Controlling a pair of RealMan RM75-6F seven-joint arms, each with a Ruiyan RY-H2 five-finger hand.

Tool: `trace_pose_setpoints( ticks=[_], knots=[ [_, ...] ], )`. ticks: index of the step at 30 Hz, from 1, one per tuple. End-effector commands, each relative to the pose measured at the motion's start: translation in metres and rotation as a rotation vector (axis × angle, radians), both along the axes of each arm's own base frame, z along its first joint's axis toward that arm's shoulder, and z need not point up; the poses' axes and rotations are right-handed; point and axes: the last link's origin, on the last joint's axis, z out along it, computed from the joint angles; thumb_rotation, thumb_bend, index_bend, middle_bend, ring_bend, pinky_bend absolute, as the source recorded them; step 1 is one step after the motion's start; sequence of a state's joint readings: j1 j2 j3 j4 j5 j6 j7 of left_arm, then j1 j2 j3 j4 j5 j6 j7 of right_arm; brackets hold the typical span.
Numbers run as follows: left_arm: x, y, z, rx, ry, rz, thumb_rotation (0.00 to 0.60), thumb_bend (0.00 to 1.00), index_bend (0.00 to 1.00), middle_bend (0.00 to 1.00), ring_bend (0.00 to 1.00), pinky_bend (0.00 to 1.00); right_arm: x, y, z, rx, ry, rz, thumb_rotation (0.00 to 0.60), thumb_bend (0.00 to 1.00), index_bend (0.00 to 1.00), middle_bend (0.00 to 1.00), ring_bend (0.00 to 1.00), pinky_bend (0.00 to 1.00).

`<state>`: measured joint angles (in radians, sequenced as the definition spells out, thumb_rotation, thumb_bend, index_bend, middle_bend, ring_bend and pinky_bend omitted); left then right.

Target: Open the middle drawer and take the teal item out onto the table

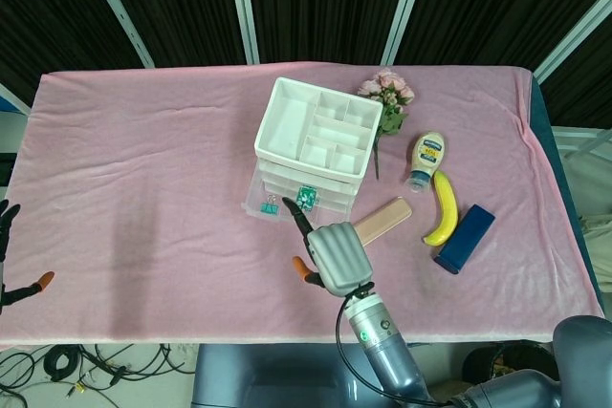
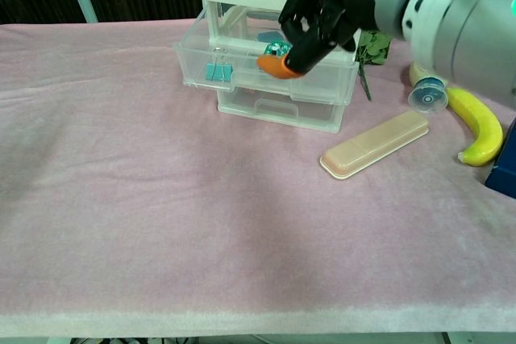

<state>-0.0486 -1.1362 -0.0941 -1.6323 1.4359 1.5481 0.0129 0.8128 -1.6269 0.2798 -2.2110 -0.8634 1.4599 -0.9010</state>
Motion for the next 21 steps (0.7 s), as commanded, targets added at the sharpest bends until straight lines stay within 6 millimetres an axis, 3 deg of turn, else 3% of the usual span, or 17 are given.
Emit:
trace_pose_setpoints(
  ticks=[1, 10, 14, 21],
  knots=[
    [0.000, 0.000, 0.000, 0.002, 0.003, -0.002, 0.600, 0.01, 0.00, 0.00, 0.00, 0.00, 0.011, -0.021, 0.024, -0.123, 0.113, 0.087, 0.600, 0.23, 0.15, 0.90, 0.93, 0.80],
    [0.001, 0.000, 0.001, 0.014, 0.020, -0.020, 0.600, 0.01, 0.00, 0.00, 0.00, 0.00, 0.016, -0.053, 0.042, -0.188, 0.316, 0.179, 0.600, 0.13, 0.17, 0.90, 0.93, 0.80],
    [0.001, 0.000, 0.001, 0.021, 0.030, -0.033, 0.600, 0.00, 0.00, 0.00, 0.00, 0.00, 0.016, -0.059, 0.042, -0.164, 0.411, 0.219, 0.600, 0.07, 0.17, 0.90, 0.92, 0.80],
    [0.001, 0.000, 0.000, 0.033, 0.043, -0.042, 0.600, 0.00, 0.00, 0.00, 0.00, 0.00, 0.015, -0.075, 0.032, -0.121, 0.592, 0.284, 0.600, 0.06, 0.23, 0.90, 0.92, 0.80]
  ],
)
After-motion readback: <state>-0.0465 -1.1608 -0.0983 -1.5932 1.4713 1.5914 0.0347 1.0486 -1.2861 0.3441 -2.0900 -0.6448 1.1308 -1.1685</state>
